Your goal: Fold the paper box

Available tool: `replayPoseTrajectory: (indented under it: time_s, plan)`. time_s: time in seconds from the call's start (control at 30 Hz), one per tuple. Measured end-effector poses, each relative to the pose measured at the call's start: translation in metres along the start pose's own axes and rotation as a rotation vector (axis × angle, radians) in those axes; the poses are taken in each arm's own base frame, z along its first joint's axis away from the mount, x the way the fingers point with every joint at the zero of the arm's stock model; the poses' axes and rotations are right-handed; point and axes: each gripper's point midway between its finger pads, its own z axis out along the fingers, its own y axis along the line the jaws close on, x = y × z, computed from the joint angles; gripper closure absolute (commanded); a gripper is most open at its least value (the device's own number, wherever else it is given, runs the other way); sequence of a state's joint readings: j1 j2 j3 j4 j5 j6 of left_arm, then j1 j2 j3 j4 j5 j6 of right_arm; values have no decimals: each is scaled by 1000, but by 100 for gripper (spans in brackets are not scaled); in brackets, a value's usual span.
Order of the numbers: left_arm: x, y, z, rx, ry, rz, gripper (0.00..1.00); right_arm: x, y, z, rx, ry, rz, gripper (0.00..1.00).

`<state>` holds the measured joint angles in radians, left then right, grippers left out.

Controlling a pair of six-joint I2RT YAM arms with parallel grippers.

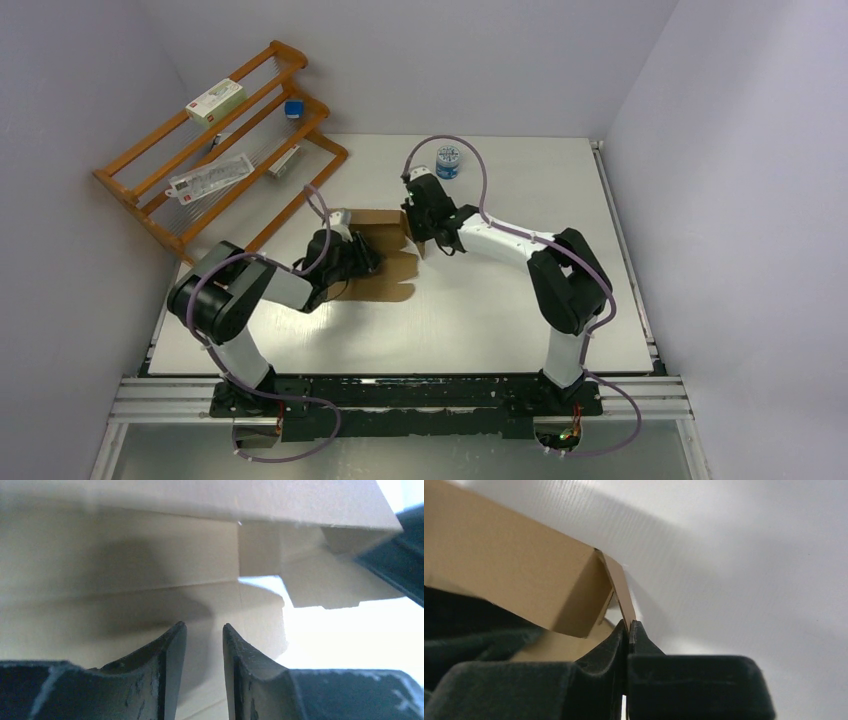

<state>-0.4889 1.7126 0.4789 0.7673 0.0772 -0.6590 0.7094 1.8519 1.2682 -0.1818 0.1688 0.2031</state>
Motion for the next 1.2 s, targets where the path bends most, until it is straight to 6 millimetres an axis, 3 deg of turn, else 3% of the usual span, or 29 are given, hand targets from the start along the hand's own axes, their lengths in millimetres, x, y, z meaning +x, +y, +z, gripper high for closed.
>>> replayPoseTrajectory:
  time_s: [0.17, 0.47, 0.8, 1.2]
  plan:
    - [29, -27, -8, 91, 65, -23, 61, 0, 8, -1, -32, 0, 10, 100]
    - [53, -55, -16, 158, 103, -38, 60, 7, 13, -3, -70, 17, 53, 95]
    - [58, -58, -18, 160, 109, -39, 60, 12, 16, -15, -112, -13, 62, 84]
    - [66, -59, -36, 161, 130, -24, 58, 12, 14, -23, -123, -49, 60, 84]
